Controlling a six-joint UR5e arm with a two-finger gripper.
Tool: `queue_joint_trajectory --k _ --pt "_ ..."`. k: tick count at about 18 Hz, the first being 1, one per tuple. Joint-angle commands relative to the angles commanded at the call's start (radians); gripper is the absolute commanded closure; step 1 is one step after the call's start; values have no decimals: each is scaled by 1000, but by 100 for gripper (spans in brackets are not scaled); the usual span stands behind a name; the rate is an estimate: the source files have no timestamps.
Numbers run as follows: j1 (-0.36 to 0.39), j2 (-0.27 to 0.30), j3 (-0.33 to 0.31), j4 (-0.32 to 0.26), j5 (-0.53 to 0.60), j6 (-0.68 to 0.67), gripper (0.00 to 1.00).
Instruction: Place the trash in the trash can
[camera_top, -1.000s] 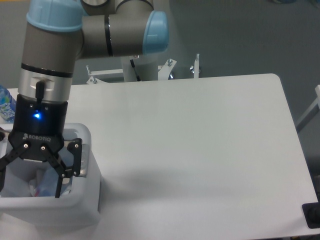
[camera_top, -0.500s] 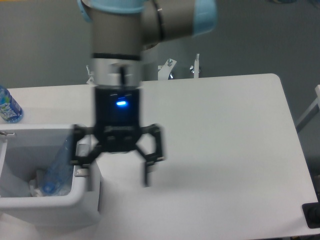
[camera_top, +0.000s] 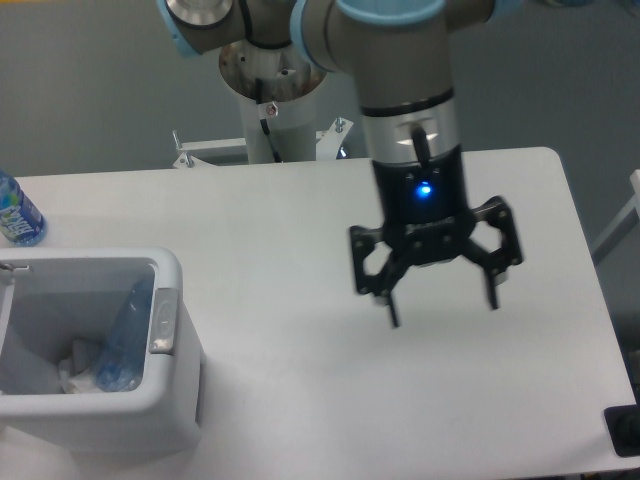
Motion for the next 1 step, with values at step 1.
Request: queue_joint_trajectory --k 1 --pt "14 2 -2 -3 -2 16 0"
